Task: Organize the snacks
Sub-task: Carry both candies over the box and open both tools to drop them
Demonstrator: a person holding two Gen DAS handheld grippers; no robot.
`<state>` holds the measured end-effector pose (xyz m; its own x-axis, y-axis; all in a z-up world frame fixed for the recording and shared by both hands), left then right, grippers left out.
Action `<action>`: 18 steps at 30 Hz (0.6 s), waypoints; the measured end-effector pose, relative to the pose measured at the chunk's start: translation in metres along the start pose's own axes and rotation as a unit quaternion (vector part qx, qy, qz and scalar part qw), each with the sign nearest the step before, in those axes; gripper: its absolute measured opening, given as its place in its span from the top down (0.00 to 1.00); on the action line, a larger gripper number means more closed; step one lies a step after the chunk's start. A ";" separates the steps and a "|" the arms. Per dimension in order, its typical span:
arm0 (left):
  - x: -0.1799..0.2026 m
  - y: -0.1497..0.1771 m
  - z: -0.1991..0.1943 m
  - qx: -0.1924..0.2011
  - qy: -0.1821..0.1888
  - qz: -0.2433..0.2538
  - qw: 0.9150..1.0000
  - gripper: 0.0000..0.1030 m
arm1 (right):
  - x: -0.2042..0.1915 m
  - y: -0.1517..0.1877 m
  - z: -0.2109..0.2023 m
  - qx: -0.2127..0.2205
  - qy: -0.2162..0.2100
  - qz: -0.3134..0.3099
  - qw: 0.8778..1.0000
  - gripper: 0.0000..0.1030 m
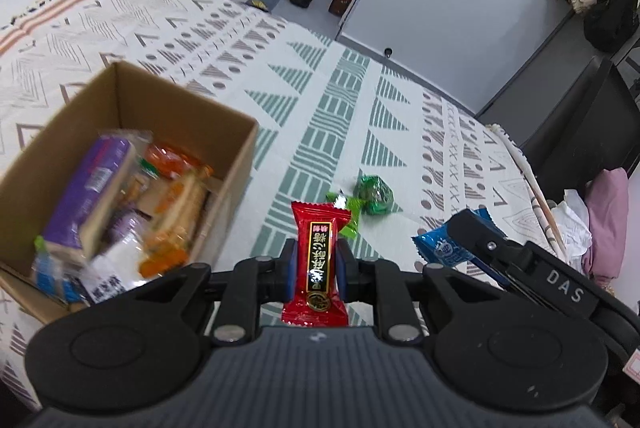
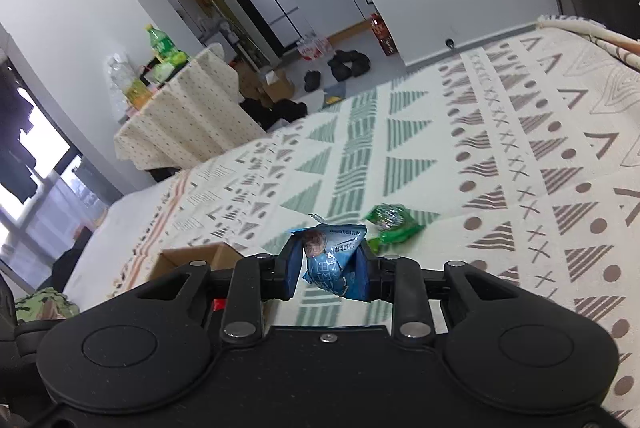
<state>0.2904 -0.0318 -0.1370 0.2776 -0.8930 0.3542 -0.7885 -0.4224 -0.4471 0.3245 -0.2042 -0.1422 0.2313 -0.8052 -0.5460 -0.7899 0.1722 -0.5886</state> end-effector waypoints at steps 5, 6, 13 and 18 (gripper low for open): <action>-0.008 -0.009 -0.022 0.019 -0.003 0.002 1.000 0.82 | -0.016 0.007 -0.006 0.012 -0.016 0.007 1.000 0.73; -0.010 -0.011 -0.026 0.022 -0.004 0.001 1.000 0.82 | -0.019 0.008 -0.006 0.013 -0.019 0.006 1.000 0.73; -0.033 -0.020 -0.050 0.041 -0.017 -0.006 0.999 0.82 | -0.049 0.018 -0.006 0.016 -0.041 -0.004 0.999 0.73; -0.055 -0.026 -0.064 0.053 -0.031 -0.016 0.998 0.82 | -0.067 0.024 -0.005 0.016 -0.055 -0.008 0.998 0.73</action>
<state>0.2605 0.0384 -0.0921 0.3380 -0.8849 0.3204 -0.7169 -0.4626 -0.5216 0.2874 -0.1493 -0.1171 0.3071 -0.7410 -0.5972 -0.7667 0.1791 -0.6165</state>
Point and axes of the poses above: each gripper's, at about its wrist camera, not at the fingertips, and z roughly the way its jaws point, x to its right, y to its underside, the point moved 5 cm from there along z, roughly the way its jaws point, and after that the axes turned 6 degrees about -x, right-handed, at the moved point
